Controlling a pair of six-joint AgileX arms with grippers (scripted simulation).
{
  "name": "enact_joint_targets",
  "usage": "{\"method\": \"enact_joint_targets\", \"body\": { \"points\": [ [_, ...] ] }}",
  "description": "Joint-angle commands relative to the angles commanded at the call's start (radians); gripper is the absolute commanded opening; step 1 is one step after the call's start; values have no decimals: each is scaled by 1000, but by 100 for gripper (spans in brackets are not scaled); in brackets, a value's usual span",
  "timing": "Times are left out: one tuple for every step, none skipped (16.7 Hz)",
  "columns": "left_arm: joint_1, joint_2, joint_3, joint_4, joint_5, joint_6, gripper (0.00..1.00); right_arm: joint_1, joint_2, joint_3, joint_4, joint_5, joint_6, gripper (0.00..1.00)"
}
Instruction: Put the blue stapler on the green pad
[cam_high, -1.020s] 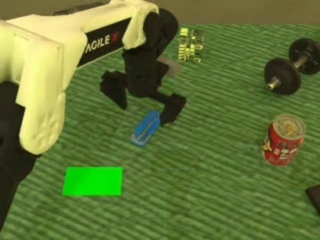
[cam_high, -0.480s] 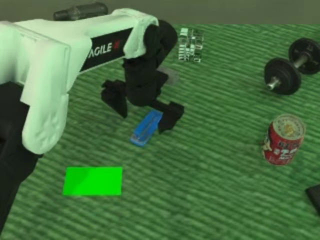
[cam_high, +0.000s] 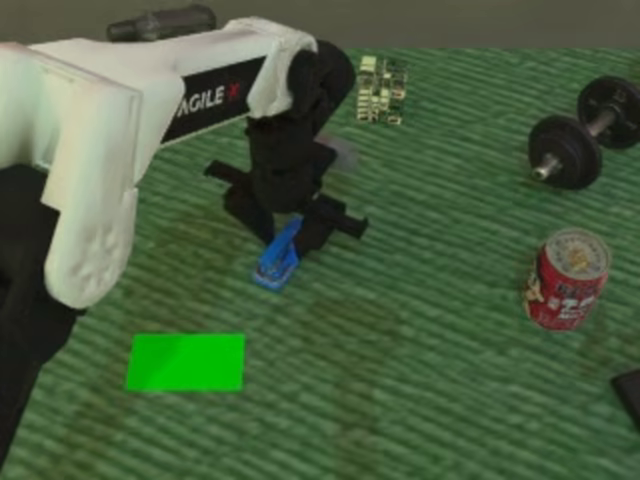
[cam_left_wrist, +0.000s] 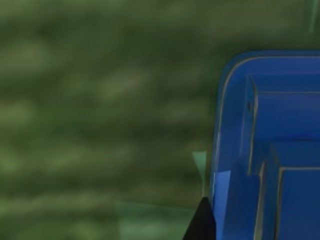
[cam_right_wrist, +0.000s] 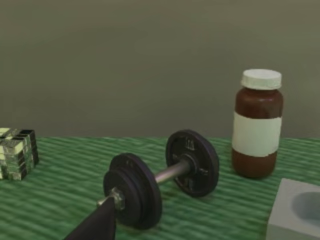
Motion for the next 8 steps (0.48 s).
{"method": "enact_joint_targets", "body": {
  "points": [
    [0,0,0,0,0,0,17,0,0,0,0,0,0,100],
    [0,0,0,0,0,0,10,0,0,0,0,0,0,100],
    [0,0,0,0,0,0,2,0,0,0,0,0,0,100],
    [0,0,0,0,0,0,0,0,0,0,0,0,0,100],
    [0,0,0,0,0,0,0,0,0,0,0,0,0,100],
    [0,0,0,0,0,0,0,0,0,0,0,0,0,100],
    [0,0,0,0,0,0,0,0,0,0,0,0,0,100],
    [0,0,0,0,0,0,0,0,0,0,0,0,0,100]
  ]
}}
